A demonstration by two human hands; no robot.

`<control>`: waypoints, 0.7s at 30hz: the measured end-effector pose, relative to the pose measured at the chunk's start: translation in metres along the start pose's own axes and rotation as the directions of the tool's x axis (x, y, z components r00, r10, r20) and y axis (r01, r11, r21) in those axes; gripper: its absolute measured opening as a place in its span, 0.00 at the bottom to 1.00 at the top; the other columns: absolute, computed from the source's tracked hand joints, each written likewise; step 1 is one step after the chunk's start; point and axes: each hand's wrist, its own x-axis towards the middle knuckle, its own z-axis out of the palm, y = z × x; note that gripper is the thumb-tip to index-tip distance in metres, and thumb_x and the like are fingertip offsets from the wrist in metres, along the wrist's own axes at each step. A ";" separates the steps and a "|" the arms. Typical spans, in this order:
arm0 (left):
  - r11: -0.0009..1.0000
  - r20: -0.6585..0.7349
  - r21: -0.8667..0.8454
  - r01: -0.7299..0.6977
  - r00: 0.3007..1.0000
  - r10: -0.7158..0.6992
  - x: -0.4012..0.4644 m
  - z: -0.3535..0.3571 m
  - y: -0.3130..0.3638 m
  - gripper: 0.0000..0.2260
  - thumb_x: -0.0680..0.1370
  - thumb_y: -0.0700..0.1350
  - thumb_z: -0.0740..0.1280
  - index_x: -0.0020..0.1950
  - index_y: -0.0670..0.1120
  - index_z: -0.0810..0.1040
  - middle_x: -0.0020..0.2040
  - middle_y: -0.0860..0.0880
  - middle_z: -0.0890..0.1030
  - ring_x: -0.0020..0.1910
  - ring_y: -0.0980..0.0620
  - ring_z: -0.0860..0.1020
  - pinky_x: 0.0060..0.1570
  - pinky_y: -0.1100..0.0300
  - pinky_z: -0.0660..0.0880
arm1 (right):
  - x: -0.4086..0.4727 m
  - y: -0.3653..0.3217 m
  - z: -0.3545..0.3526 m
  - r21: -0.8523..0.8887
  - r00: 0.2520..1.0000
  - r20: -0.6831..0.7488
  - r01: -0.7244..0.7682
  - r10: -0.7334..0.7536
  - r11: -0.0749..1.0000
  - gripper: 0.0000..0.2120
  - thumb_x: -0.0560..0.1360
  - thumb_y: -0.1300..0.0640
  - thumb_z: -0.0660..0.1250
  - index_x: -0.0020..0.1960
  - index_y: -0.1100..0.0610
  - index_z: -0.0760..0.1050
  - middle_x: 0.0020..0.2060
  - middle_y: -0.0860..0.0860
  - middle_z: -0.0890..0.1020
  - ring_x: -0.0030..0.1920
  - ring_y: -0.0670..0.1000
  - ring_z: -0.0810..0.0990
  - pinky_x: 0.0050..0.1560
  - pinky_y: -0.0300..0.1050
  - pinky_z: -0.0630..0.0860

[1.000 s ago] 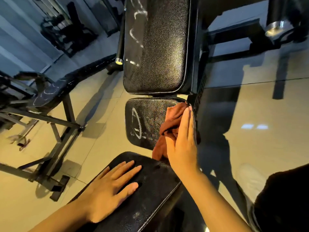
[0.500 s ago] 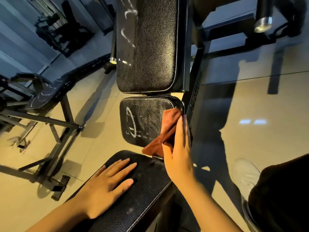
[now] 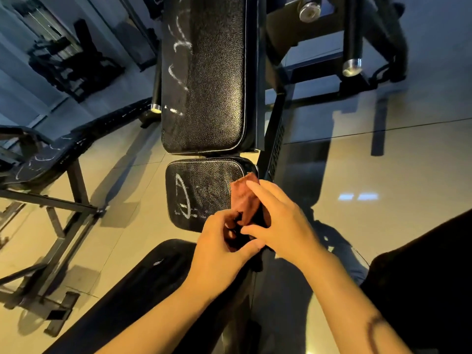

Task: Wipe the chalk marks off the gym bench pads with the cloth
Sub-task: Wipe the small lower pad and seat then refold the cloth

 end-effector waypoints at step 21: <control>0.999 -0.108 0.042 -0.032 0.993 0.037 0.014 -0.024 0.017 0.06 0.77 0.44 0.69 0.42 0.49 0.74 0.35 0.53 0.78 0.33 0.54 0.76 0.35 0.59 0.74 | 0.042 -0.010 0.002 0.057 0.781 -0.624 0.002 0.034 0.998 0.13 0.76 0.64 0.65 0.58 0.54 0.79 0.51 0.53 0.80 0.47 0.57 0.80 0.47 0.46 0.75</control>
